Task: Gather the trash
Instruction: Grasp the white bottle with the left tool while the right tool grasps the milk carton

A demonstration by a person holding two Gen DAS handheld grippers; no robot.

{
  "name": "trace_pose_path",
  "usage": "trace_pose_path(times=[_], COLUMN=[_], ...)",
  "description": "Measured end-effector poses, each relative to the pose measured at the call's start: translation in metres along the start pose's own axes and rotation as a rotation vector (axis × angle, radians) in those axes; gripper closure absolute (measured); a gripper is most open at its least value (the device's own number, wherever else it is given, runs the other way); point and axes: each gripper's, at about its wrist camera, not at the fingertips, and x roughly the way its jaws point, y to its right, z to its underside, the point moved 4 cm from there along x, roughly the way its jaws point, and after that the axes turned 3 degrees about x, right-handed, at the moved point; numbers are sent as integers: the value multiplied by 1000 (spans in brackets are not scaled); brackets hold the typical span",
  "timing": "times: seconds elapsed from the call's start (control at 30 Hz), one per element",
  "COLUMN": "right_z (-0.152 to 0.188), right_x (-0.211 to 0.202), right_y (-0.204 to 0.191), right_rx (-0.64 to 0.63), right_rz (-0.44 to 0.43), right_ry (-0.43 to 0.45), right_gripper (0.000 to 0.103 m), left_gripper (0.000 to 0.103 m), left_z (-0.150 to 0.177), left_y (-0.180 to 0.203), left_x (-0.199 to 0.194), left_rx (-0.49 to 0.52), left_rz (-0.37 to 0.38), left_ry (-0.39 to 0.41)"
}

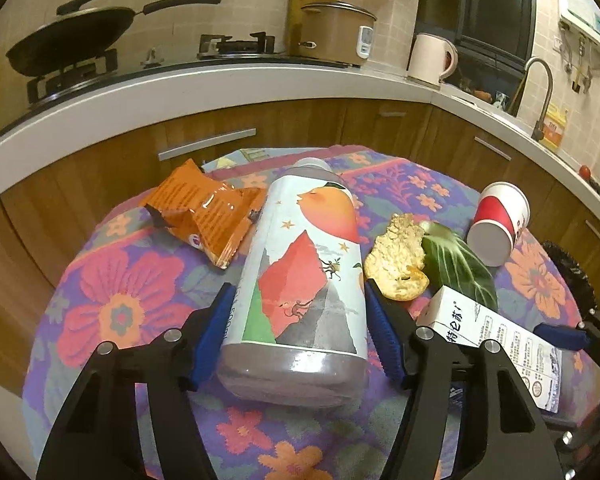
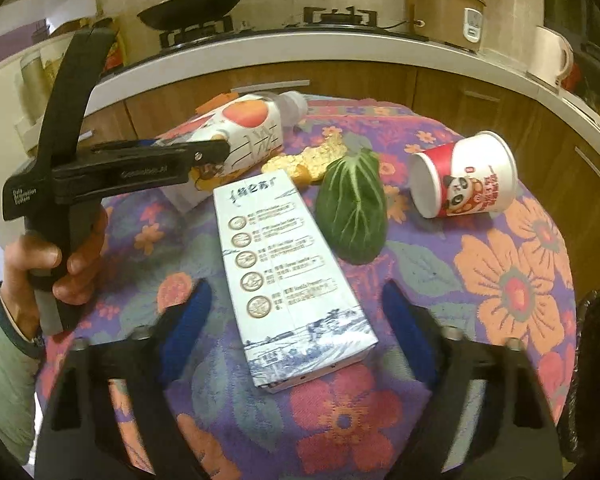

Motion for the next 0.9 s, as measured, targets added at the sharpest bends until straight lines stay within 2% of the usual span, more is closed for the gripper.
trace_pose_path(times=[0.2,0.27,0.37,0.47,0.7,0.9], right_z=[2,2,4,8,17,20], right_x=[-2,-10,-22,-33,-72,-123], right_y=[-2,-1,5,13,32,77], right_rx=[-4,-1,31,64,108,180], right_rz=[-14,-16,-35,-40,-25,40], right_ry=[-3,26,65,95,167,266], right_gripper=[43,48,50,50,50,50], left_gripper=[43,44,45,45,45,45], left_z=[1,3,5,5,-2,-19], left_y=[5,1,-2,1,26,71], left_x=[-3,-10,-28,-43,-70,-86], left_rx=[12,-16,-63,-68,-61,-32], left_rz=[-28,-20,7,9,63,159], left_ry=[1,15,54,81,142,201])
